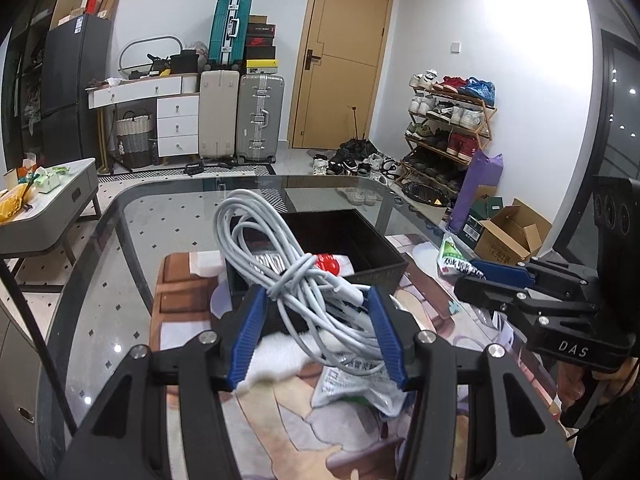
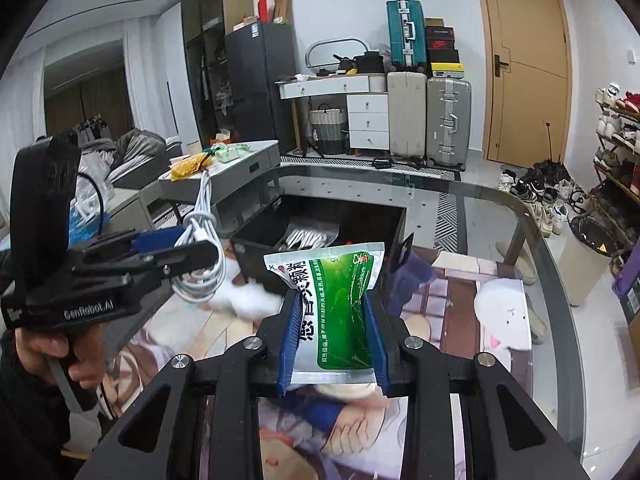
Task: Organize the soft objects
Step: 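Lower cable and green sachet into the black box and open both tools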
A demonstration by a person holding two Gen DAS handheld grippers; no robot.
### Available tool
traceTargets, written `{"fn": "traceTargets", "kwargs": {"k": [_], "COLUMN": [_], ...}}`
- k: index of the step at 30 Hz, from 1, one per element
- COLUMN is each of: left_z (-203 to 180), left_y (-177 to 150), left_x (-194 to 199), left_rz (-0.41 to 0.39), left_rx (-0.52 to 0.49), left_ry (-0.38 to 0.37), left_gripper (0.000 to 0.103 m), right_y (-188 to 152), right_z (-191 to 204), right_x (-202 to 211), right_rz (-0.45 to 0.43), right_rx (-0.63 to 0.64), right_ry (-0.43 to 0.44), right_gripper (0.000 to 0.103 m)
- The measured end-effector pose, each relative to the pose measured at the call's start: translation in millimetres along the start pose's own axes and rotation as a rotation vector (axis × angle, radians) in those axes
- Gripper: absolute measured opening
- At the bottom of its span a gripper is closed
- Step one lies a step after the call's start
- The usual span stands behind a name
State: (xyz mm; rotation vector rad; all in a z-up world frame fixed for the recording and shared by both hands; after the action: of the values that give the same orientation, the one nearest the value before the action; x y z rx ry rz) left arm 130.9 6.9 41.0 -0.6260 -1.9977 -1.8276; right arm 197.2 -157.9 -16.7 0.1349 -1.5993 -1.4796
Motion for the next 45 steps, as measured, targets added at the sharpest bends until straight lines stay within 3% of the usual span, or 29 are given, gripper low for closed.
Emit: {"fn": "traceTargets", "kwargs": {"k": [19, 45], "left_z": [18, 18], "left_y": [47, 32], "left_x": [-46, -127], "left_rz": [0.005, 0.144], "left_rx": [0.025, 0.006], "left_ry": [0.029, 0.035], "left_gripper": [0.052, 0.052], "right_y": [62, 57], "right_z": [-22, -33], "right_x": [-43, -123], "right_rz": [-0.008, 0.139], "right_rx": [0.032, 0.084], "right_ry": [0.008, 0.049], "right_gripper": [0.031, 0.031]}}
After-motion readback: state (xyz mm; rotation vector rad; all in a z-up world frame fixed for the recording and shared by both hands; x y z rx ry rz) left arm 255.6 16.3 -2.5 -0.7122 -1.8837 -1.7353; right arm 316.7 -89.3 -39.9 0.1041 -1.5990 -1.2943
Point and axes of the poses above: each gripper's, at about its wrist camera, not at the fingertips, and x roughly against the way its jaws point, z to its left, y to its top, the point moved 6 cm from there along -x, roughly the way its jaws point, and after that the axes turned 7 degrees about y, right-handed, at the moved point
